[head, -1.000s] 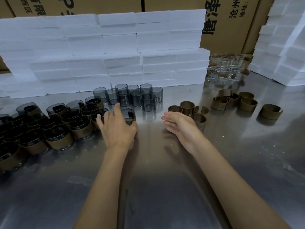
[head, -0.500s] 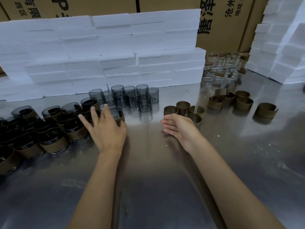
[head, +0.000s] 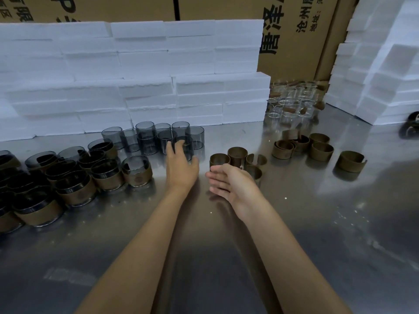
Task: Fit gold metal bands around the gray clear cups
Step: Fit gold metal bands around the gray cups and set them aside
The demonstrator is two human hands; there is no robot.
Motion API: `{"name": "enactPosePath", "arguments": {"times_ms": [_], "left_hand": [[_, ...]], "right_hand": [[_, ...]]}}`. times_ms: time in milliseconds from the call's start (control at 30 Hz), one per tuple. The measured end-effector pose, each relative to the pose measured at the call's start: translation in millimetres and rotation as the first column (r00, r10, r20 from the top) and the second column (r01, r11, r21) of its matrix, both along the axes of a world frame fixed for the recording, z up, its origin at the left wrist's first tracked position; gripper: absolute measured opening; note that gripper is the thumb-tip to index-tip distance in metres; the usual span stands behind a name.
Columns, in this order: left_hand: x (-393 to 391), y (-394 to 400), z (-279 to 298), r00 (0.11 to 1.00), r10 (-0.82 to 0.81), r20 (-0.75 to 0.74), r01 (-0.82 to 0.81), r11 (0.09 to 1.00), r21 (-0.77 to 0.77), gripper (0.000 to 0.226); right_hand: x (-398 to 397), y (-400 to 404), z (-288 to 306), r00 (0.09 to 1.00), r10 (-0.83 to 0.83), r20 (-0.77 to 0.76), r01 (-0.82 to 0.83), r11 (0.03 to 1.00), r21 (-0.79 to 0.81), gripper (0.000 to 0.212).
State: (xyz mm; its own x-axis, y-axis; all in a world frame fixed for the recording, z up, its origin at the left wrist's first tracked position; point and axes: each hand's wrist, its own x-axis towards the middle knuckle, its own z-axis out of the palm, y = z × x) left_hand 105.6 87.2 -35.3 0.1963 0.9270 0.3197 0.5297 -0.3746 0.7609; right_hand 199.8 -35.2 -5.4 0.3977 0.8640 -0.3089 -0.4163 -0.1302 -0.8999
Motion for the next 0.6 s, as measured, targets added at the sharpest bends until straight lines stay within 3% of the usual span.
{"name": "enactPosePath", "arguments": {"times_ms": [133,233,333,467,600], "left_hand": [[1,9,-1,0.992,0.074,0.103,-0.074,0.997,-0.004,0.026],[-2,8,-3,0.982,0.088,0.164,-0.092,0.996,0.016,0.020],[-5,2,-3,0.964,0.084,0.250,-0.087,0.996,0.002,0.033],[-13,-16,2,0.882,0.153,0.445,-0.085,0.982,-0.169,0.069],[-26,-37,11,0.772,0.176,0.611,0.052,0.940,-0.336,0.060]], "right_hand": [[1,-1,-1,1.000,0.014,0.009,-0.014,1.000,0.003,0.021],[1,-1,0,1.000,0.017,0.014,-0.017,1.000,-0.004,0.022],[0,-1,1,1.000,0.016,0.015,-0.016,1.000,-0.002,0.022],[-1,-2,0,0.999,0.017,0.030,-0.017,1.000,-0.007,0.021],[-5,-1,2,0.991,0.018,0.130,-0.015,1.000,-0.021,0.019]]}}
